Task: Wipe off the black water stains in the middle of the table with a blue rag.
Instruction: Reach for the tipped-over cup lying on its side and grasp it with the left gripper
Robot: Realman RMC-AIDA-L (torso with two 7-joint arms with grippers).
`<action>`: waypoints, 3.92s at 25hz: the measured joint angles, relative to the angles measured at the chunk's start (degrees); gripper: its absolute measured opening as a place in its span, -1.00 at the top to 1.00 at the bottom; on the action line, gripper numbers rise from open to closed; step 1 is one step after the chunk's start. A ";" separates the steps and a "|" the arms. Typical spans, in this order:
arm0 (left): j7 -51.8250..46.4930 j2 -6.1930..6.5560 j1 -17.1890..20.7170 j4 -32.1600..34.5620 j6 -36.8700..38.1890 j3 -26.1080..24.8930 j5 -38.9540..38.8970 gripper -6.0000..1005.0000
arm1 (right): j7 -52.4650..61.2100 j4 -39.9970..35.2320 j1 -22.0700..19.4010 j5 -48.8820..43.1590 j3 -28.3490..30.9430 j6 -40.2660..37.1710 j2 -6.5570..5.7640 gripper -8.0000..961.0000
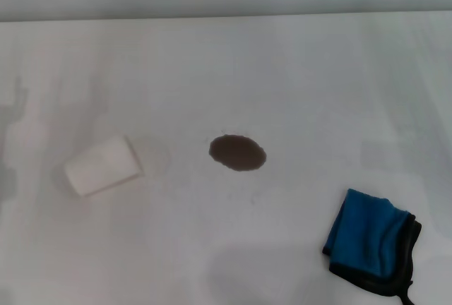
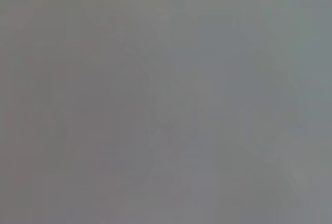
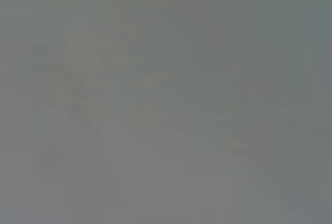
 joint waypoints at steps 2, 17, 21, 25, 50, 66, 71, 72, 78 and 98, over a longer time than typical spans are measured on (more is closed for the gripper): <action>-0.02 -0.04 -0.07 -0.01 -0.11 -0.07 -0.15 -0.49 | 0.04 0.02 -0.34 -0.08 -0.12 -0.05 0.04 -0.78; -1.93 -0.06 0.49 0.46 3.29 0.32 0.40 -0.77 | 0.04 0.29 -0.67 0.14 0.19 -0.97 -0.07 -0.78; -10.92 0.71 -0.04 -0.41 2.35 0.38 5.78 -0.77 | -0.09 -0.15 -0.65 0.12 0.19 -1.77 -0.20 -0.78; -30.31 2.60 -2.91 -6.28 -1.13 0.42 18.95 -0.77 | 0.13 -0.65 -0.88 0.10 0.19 -1.96 -0.29 -0.78; -89.97 8.09 -33.68 -53.67 23.82 5.18 89.33 -0.77 | 0.37 -1.05 -0.65 0.17 0.18 -1.55 -0.15 -0.78; -89.92 4.46 -47.68 -53.65 26.25 5.32 117.24 -0.77 | 0.49 -0.73 -1.74 0.16 0.18 0.47 -0.06 -0.78; -89.31 0.89 -49.89 -53.36 24.52 5.32 121.21 -0.77 | 0.49 -0.73 -2.22 0.16 0.19 0.45 -0.06 -0.78; -89.33 0.51 -50.07 -52.99 24.45 5.33 121.66 -0.77 | 0.49 -0.73 -2.28 0.16 0.18 0.44 -0.06 -0.78; -90.59 0.19 -49.29 -50.63 23.77 5.33 122.57 -0.77 | 0.49 -0.73 -2.64 0.16 0.18 0.49 -0.06 -0.78; -94.29 0.02 -44.43 -41.51 14.98 5.26 125.79 -0.77 | 0.49 -0.52 -2.22 0.17 0.18 0.56 0.03 -0.78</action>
